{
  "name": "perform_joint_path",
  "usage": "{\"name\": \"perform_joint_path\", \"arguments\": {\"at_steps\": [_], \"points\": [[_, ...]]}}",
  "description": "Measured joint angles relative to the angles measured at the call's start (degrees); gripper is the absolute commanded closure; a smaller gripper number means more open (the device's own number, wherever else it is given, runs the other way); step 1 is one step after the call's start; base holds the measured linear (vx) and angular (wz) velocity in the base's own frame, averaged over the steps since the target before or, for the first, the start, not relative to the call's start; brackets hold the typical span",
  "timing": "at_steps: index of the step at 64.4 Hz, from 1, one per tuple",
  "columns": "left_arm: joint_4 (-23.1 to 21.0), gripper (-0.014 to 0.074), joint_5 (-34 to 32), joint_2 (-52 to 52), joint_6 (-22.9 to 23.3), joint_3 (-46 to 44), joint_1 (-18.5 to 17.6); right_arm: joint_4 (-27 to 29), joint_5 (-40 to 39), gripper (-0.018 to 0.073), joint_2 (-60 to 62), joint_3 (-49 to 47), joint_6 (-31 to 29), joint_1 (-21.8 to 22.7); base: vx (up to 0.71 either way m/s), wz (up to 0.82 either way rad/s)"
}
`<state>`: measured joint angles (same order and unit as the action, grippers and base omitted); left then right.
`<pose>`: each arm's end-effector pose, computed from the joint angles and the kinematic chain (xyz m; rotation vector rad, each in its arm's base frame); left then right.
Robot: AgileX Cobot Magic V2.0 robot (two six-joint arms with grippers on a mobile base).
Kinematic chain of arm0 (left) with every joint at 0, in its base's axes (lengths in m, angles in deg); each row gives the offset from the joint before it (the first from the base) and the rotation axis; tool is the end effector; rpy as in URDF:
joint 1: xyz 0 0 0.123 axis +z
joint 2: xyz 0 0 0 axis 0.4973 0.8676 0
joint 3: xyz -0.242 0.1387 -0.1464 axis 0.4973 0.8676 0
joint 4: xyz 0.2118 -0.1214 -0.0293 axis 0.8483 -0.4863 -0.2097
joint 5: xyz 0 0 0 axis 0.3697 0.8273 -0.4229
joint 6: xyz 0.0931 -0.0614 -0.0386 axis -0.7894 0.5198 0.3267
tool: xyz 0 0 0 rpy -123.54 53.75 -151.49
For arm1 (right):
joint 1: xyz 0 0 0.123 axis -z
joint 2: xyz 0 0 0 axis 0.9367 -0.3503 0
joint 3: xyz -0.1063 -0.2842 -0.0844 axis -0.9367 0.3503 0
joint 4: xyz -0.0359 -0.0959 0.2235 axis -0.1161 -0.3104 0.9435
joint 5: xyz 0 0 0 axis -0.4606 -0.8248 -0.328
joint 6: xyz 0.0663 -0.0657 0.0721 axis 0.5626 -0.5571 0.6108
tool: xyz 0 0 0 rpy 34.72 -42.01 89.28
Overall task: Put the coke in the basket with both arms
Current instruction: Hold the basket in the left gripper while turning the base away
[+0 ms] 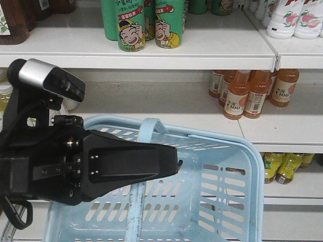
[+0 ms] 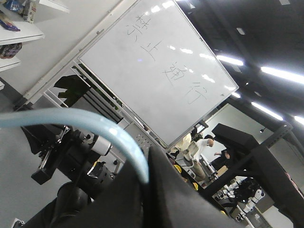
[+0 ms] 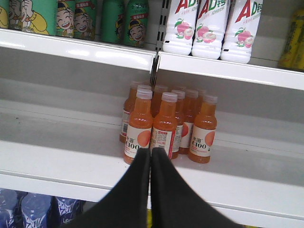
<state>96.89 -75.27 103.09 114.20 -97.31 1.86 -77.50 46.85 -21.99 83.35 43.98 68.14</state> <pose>0.1408 -0.1917 0.3935 0.5683 1.6756 -1.9848 0.0473 0.0012 0.2062 -0.1290 1.4959 -0.1003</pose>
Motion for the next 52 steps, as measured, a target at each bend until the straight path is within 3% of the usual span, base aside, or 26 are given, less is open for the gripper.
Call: {"name": "perform_joint_path", "arguments": {"at_steps": [52], "points": [[0.0, 0.0603, -0.1, 0.0, 0.0, 0.0, 0.0, 0.0, 0.0, 0.0561, 0.0, 0.0, 0.0, 0.0, -0.03, -0.13]]}}
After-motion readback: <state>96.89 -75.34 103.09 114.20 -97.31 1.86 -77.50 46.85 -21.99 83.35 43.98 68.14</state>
